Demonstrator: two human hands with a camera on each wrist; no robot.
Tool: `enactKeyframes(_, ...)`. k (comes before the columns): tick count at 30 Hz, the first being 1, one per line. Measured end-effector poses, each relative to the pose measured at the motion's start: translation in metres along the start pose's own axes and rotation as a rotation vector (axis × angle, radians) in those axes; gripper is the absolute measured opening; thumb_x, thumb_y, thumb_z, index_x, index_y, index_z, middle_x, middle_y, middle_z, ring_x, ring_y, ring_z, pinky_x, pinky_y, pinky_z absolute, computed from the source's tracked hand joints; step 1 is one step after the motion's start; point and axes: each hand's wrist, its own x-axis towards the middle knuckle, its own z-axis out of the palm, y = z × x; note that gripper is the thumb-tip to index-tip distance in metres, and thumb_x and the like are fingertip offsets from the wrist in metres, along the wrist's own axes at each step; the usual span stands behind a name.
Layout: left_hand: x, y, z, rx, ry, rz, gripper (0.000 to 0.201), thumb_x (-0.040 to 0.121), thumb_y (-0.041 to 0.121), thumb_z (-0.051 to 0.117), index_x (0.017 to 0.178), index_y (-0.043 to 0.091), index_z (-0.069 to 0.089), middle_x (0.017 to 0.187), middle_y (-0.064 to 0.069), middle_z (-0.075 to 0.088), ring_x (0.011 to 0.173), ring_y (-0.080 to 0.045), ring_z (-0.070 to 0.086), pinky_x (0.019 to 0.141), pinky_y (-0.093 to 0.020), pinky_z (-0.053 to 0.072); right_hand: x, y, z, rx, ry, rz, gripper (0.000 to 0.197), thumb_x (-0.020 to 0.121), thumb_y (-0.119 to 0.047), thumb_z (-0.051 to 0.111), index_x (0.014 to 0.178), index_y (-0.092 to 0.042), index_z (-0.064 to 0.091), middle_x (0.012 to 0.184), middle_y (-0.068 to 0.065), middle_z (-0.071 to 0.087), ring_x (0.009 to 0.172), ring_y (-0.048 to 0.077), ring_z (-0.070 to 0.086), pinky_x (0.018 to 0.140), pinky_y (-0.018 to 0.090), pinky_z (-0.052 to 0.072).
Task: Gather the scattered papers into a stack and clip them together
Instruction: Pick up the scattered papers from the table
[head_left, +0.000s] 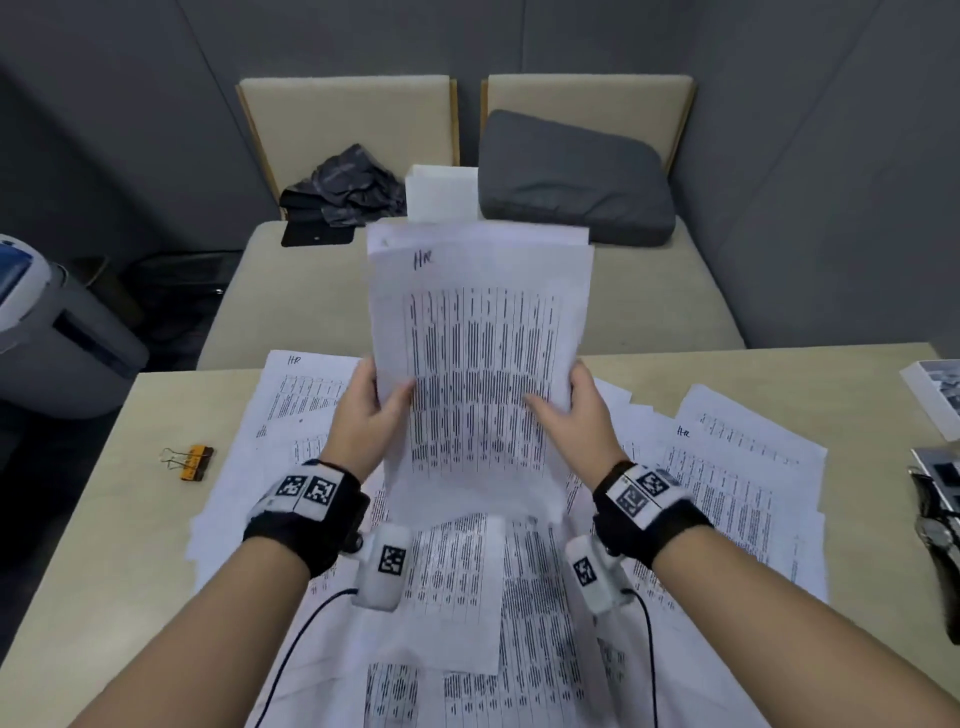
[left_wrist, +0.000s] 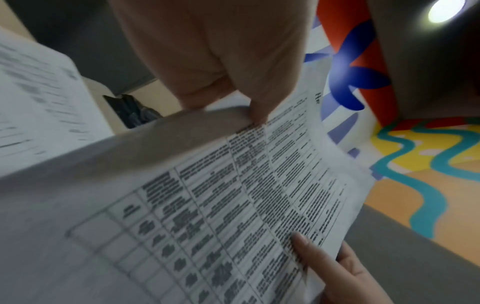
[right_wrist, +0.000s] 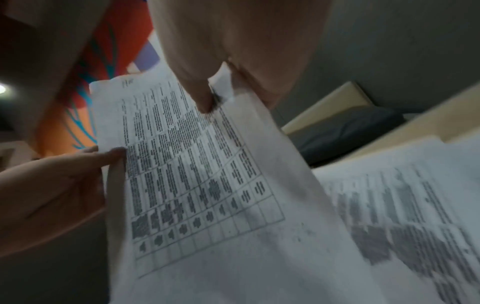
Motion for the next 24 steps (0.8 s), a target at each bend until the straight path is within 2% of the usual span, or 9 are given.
enactKeyframes(2, -0.001, 0.011, -0.003, -0.036, 0.092, 0.081, 0.017, 0.089, 0.028, 0.056, 0.105, 0.029, 0.049, 0.105, 0.006, 0.063, 0.096, -0.003, 0.061, 0.084, -0.027, 0.050, -0.003, -0.012, -0.001, 0.074, 0.028, -0.058, 0.027, 0.089, -0.009, 0.064, 0.111, -0.012, 0.049, 0.106, 0.001, 0.064, 0.096, 0.005, 0.063, 0.091, 0.022, 0.048)
enactKeyframes(5, -0.013, 0.009, -0.003, -0.023, 0.091, 0.110, 0.024, 0.093, 0.017, 0.058, 0.111, 0.017, 0.042, 0.102, 0.009, 0.059, 0.087, 0.009, 0.060, 0.077, -0.016, 0.050, -0.015, -0.005, 0.000, 0.132, -0.009, -0.035, 0.040, 0.087, -0.009, 0.066, 0.119, -0.021, 0.046, 0.112, -0.004, 0.064, 0.104, 0.007, 0.064, 0.093, 0.027, 0.053)
enactKeyframes(9, -0.030, -0.027, 0.005, 0.079, -0.049, -0.075, 0.037, 0.091, 0.021, 0.058, 0.122, 0.015, 0.040, 0.107, 0.001, 0.061, 0.085, -0.002, 0.063, 0.065, -0.013, 0.053, -0.029, 0.017, 0.010, 0.050, -0.109, 0.126, 0.052, 0.087, -0.021, 0.067, 0.132, -0.018, 0.042, 0.119, -0.008, 0.060, 0.113, 0.013, 0.059, 0.101, 0.035, 0.047)
enactKeyframes(12, -0.036, -0.039, 0.014, 0.210, 0.030, -0.079, 0.029, 0.092, 0.015, 0.058, 0.118, 0.005, 0.050, 0.092, -0.002, 0.063, 0.075, -0.011, 0.061, 0.056, -0.009, 0.049, -0.032, 0.022, 0.017, 0.113, -0.081, 0.199, 0.041, 0.091, -0.020, 0.062, 0.130, -0.014, 0.049, 0.117, -0.004, 0.064, 0.113, 0.017, 0.061, 0.103, 0.041, 0.047)
enactKeyframes(15, -0.036, -0.027, 0.015, 0.083, 0.089, -0.064, 0.028, 0.088, 0.016, 0.064, 0.113, 0.018, 0.052, 0.096, 0.011, 0.064, 0.080, 0.006, 0.064, 0.064, -0.008, 0.051, -0.025, 0.012, 0.014, 0.141, -0.032, 0.200, 0.038, 0.094, -0.024, 0.056, 0.131, -0.017, 0.051, 0.122, -0.007, 0.063, 0.114, 0.011, 0.059, 0.102, 0.032, 0.043)
enactKeyframes(18, -0.031, -0.034, 0.004, -0.095, 0.007, -0.177, 0.049, 0.076, 0.033, 0.076, 0.115, 0.023, 0.047, 0.102, 0.001, 0.066, 0.086, -0.011, 0.068, 0.068, -0.020, 0.055, -0.015, 0.014, -0.002, 0.140, 0.001, 0.200, 0.037, 0.093, -0.020, 0.059, 0.129, -0.015, 0.050, 0.121, -0.004, 0.063, 0.106, 0.007, 0.062, 0.094, 0.022, 0.047)
enactKeyframes(19, -0.030, -0.044, -0.002, -0.026, -0.028, -0.249, 0.068, 0.068, 0.045, 0.079, 0.121, 0.022, 0.044, 0.108, -0.004, 0.063, 0.092, -0.018, 0.066, 0.072, -0.027, 0.055, -0.013, 0.023, -0.008, 0.124, 0.003, 0.228, 0.039, 0.092, -0.024, 0.061, 0.128, -0.015, 0.049, 0.121, -0.004, 0.063, 0.105, 0.006, 0.062, 0.092, 0.021, 0.049)
enactKeyframes(21, -0.032, -0.071, -0.014, 0.284, -0.110, -0.439, 0.093, 0.062, 0.052, 0.081, 0.135, 0.016, 0.037, 0.127, -0.013, 0.054, 0.109, -0.027, 0.058, 0.090, -0.041, 0.052, -0.015, 0.046, -0.021, 0.028, 0.032, 0.336, 0.059, 0.086, -0.042, 0.065, 0.133, -0.014, 0.044, 0.132, 0.000, 0.058, 0.117, 0.014, 0.058, 0.101, 0.034, 0.048)
enactKeyframes(24, -0.049, -0.105, -0.022, 0.690, -0.189, -0.673, 0.104, 0.062, 0.056, 0.079, 0.141, 0.009, 0.032, 0.142, -0.017, 0.041, 0.126, -0.033, 0.048, 0.104, -0.047, 0.044, -0.027, 0.080, -0.040, -0.125, 0.052, 0.466, 0.055, 0.090, -0.033, 0.061, 0.137, -0.010, 0.043, 0.138, 0.007, 0.052, 0.125, 0.027, 0.051, 0.107, 0.043, 0.040)
